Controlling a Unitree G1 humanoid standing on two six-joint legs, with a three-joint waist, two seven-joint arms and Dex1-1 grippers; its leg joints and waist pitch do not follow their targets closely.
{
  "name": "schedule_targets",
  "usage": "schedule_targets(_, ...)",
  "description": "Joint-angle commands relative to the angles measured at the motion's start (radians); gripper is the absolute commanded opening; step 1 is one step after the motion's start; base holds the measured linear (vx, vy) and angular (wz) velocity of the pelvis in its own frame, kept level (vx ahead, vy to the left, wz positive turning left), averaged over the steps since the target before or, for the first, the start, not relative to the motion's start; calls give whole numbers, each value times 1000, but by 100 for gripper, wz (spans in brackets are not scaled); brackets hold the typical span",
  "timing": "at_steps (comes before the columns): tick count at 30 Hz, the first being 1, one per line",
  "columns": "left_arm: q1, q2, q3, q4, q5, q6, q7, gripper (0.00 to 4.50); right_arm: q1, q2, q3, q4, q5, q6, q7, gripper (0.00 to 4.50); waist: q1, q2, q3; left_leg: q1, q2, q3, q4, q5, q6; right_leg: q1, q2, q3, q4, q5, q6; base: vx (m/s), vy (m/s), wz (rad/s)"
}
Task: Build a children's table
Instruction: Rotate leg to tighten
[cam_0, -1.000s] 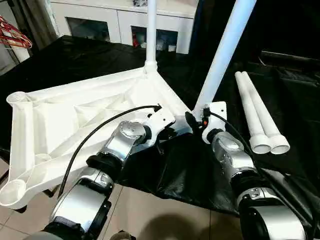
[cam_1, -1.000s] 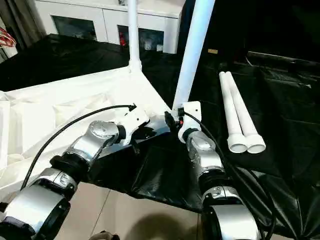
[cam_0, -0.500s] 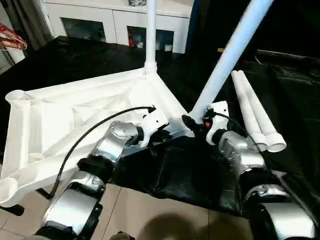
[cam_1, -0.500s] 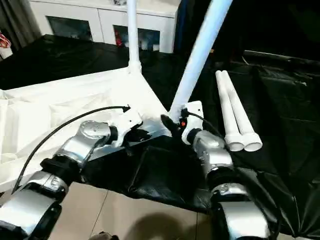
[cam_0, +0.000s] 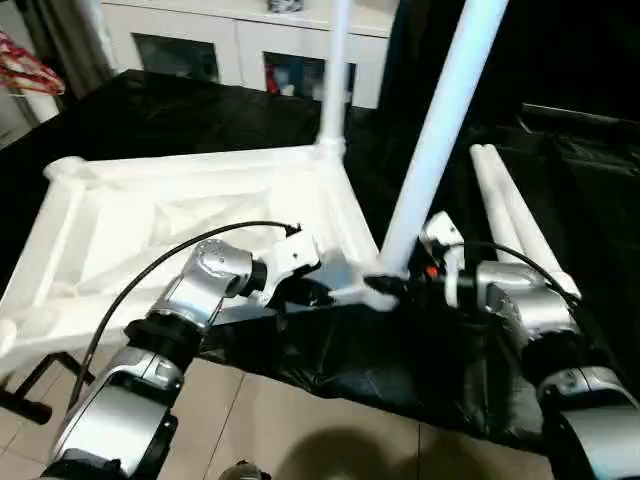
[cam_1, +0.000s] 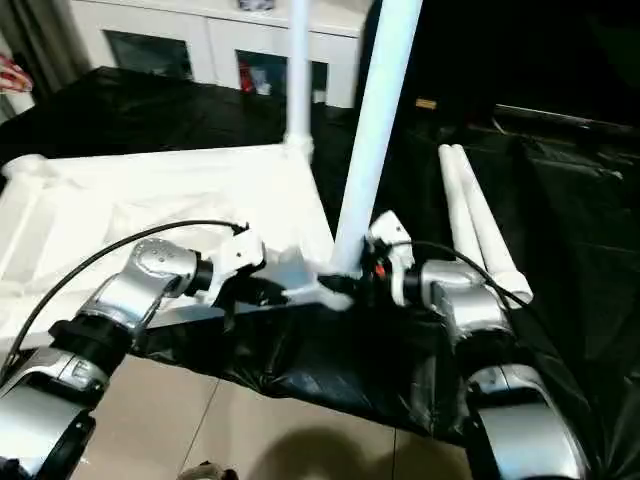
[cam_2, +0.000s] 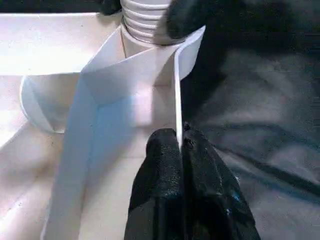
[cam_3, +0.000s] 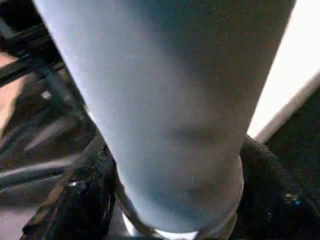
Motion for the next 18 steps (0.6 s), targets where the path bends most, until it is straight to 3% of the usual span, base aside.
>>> schedule_targets(1,-4,-13,-46,-52,-34,-23,-82,0,60,8,102,17,-51,38,69,279,4,-5,-60,13,55,-22,-62,-265,52,44,-73,47,-81,-265,-224,0,0,0)
schedule_targets(5,-3,4,-49,-50,-35,-26,-101,0,85,2,129,-9,-66,32,102,279,7,-3,-59,15,57,-23,-65,-284,40,41,-74,48,-84,-289,-218,0,0,0)
schedule_targets(9,-10,-3,-34,-29,-22,-35,-66,0,96,24,113,-1,-72,5,36,279,6,-3,-60,18,58,-25,-69,-314,18,40,-74,47,-86,-302,-214,0,0,0)
schedule_targets(11,-22,-28,-15,-4,-22,-42,-8,0,76,63,64,55,-73,-21,-124,279,3,-2,-58,19,56,-26,-70,-329,7,35,-76,48,-89,-322,-209,0,0,0)
schedule_targets(13,-37,-54,1,21,-25,-44,54,0,51,103,4,112,-59,-32,-291,278,-7,-3,-54,25,54,-31,-73,-383,-17,30,-78,47,-97,-412,-189,0,0,0)
schedule_targets(14,-39,-58,3,25,-26,-45,63,0,47,109,-5,120,-56,-32,-315,277,-15,-5,-52,27,51,-36,-74,-417,-29,28,-80,44,-105,-488,-165,0,0,0)
schedule_targets(15,-51,-84,14,43,-27,-46,117,0,32,140,-52,151,-32,-27,-427,276,-21,-3,-51,31,50,-39,-73,-444,-35,24,-81,43,-112,-545,-144,0,0,0)
schedule_targets(18,-66,-122,27,61,-25,-40,182,0,18,180,-97,180,-4,-19,-536,275,-29,-4,-51,35,49,-44,-74,-470,-30,20,-81,40,-123,-595,-114,0,0,0)
